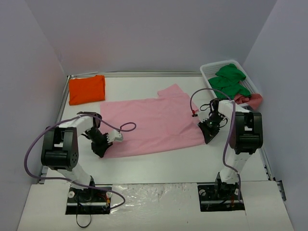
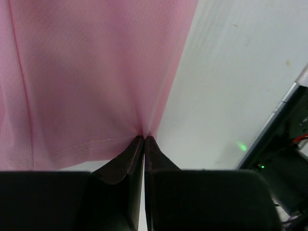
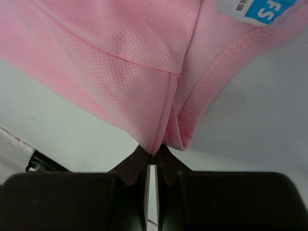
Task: Fold and stack the t-shirts
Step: Fold the flattened tshirt in 1/3 of the way
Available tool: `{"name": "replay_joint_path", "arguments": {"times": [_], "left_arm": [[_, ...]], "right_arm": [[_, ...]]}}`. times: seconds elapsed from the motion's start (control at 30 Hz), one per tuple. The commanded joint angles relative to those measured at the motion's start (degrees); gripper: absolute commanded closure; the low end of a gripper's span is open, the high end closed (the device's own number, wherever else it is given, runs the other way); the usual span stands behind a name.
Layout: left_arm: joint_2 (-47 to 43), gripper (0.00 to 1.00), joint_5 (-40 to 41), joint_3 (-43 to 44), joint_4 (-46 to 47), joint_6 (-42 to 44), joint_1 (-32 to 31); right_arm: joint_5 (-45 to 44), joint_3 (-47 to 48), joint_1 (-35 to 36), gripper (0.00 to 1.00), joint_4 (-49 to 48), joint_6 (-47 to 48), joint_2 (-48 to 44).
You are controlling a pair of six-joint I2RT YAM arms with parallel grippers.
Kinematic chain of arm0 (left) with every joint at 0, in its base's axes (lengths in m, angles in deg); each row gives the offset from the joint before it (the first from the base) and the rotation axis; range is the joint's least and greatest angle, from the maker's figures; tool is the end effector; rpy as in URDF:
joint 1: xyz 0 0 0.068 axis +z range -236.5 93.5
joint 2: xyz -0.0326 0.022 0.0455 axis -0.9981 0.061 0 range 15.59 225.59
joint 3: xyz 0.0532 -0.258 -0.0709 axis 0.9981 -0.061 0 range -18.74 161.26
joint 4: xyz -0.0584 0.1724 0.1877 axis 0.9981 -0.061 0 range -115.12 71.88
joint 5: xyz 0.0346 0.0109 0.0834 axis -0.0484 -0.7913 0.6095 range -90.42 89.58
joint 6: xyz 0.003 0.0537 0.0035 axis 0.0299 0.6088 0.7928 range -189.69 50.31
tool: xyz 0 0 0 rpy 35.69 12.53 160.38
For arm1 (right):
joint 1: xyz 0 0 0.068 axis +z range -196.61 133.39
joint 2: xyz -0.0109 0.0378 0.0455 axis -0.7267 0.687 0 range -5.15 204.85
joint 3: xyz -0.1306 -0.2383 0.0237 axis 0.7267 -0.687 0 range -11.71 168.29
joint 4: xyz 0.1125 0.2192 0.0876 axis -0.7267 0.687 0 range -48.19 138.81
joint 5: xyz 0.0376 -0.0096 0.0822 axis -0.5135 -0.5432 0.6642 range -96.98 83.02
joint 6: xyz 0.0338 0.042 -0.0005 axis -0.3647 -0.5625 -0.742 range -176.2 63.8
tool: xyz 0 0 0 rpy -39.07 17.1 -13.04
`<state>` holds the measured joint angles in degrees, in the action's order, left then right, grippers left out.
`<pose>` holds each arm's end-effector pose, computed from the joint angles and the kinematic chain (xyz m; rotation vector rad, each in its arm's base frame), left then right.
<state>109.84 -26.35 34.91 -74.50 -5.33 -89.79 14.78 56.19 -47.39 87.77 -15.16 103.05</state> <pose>0.2505 -0.0300 0.1576 1.6018 2.4650 -0.6740 0.3353 0.0086 0.1447 -1.0171 2.7221 0.4877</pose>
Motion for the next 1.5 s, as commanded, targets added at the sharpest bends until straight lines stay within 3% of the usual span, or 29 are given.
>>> {"name": "replay_joint_path", "arguments": {"times": [0.0,0.23,0.73,0.87,0.93,0.97,1.1,1.2,1.27,1.3,1.43,1.47], "left_arm": [[-1.00,0.98,0.09,-1.71,-6.11,2.17,0.13],[-1.45,0.98,-3.16,3.48,-15.76,6.48,0.04],[-1.53,0.97,-4.21,9.19,-25.97,10.35,0.04],[-0.66,0.87,-3.42,8.41,-26.76,11.05,0.13],[-0.13,0.64,-3.16,8.05,-27.73,12.10,0.04],[-0.04,0.59,-3.25,8.05,-28.25,12.54,0.12],[0.14,0.50,-2.55,9.28,-30.63,13.69,0.30],[-0.65,0.39,-1.23,13.04,-33.43,13.95,1.61],[-1.35,0.34,-1.75,16.56,-35.89,15.26,3.02],[-2.05,0.33,-2.88,21.28,-38.60,15.88,6.77],[-5.39,0.32,-7.37,30.08,-38.28,12.64,11.28],[-6.10,0.32,-8.33,31.33,-36.63,7.85,11.55]], "right_arm": [[-1.63,-1.71,-0.37,0.99,5.02,1.68,-3.87],[-2.86,-3.91,-0.28,1.00,8.79,3.52,-5.98],[-2.60,-6.29,0.16,0.98,15.12,7.39,-7.83],[-2.34,-6.11,0.34,0.73,16.97,8.36,-8.88],[-1.99,-6.02,0.42,0.61,18.20,9.23,-9.76],[-1.90,-5.85,0.42,0.52,18.64,9.50,-10.03],[-2.07,-4.18,0.42,0.31,19.96,9.85,-11.43],[-2.25,-1.56,0.42,0.00,21.36,9.77,-12.83],[-1.90,0.47,0.42,0.00,21.90,9.42,-14.24],[-1.72,1.52,0.42,0.00,21.90,9.15,-15.99],[0.73,11.17,0.25,0.00,19.71,8.28,-19.17],[2.13,12.94,0.25,0.00,17.96,7.23,-19.60]]}}
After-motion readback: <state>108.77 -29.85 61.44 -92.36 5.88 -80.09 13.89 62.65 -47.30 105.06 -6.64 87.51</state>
